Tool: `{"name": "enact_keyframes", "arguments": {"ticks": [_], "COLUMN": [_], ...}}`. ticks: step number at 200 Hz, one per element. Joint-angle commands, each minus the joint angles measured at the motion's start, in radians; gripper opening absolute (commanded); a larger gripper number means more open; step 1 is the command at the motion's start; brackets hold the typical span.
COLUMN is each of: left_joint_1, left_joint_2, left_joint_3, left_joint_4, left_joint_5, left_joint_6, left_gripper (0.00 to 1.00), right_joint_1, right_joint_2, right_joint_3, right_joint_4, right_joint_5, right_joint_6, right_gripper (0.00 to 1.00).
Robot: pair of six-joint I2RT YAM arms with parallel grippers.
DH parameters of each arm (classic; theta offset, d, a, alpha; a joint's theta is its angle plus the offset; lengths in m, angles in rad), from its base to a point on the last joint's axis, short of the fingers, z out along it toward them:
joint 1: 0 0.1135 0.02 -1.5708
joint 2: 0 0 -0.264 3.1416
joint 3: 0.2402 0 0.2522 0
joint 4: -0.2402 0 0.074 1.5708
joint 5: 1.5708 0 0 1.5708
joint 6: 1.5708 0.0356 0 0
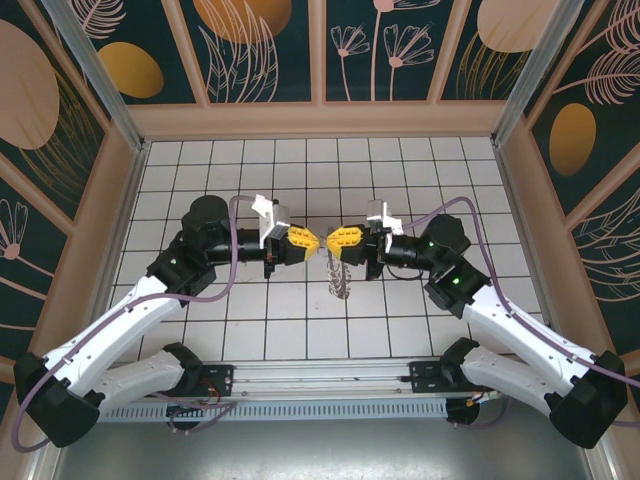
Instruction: Put the keys on the keyring
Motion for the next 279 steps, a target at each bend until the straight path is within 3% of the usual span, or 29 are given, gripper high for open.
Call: {"name": "enact_keyframes", "arguments": {"ticks": [1, 67, 83, 96, 198, 235, 279], "left_joint_1": [-0.008, -0.008, -0.009, -0.009, -0.009, -0.009, -0.009], "left_joint_2": [0.022, 0.001, -0.016, -0.036, -0.023, -0.005, -0.028], "left_joint_3": [-0.005, -0.017, -0.017, -0.020, 0.006, 0.012, 0.012], "left_joint_4": [0.070, 0.035, 0.009, -0.007, -0.069, -0.071, -0.097], "left_joint_5": [0.047, 0.004, -0.034, -0.065, -0.079, -0.013, -0.011], "left_joint_6": [-0.016, 0.009, 0.025, 0.038, 0.084, 0.077, 0.083], "left_gripper": [0.00, 0.00, 0.20, 0.27, 0.30, 0.33, 0.33], "right_joint_1": [0.002, 0.001, 0.000, -0.002, -0.007, -0.006, -0.008], "right_joint_2": [0.012, 0.004, -0.004, -0.014, -0.021, -0.017, -0.014], "right_joint_3": [-0.003, 0.017, 0.028, 0.033, 0.075, 0.076, 0.079], "right_joint_4": [0.067, 0.001, -0.031, -0.048, -0.088, -0.076, -0.074], "right_joint_5": [-0.016, -0.024, -0.030, -0.034, -0.088, -0.088, -0.086], "right_joint_6": [0.006, -0.030, -0.048, -0.057, -0.074, -0.072, -0.074], "right_gripper": [0.00, 0.00, 0.00, 0.00, 0.00, 0.00, 0.00]}}
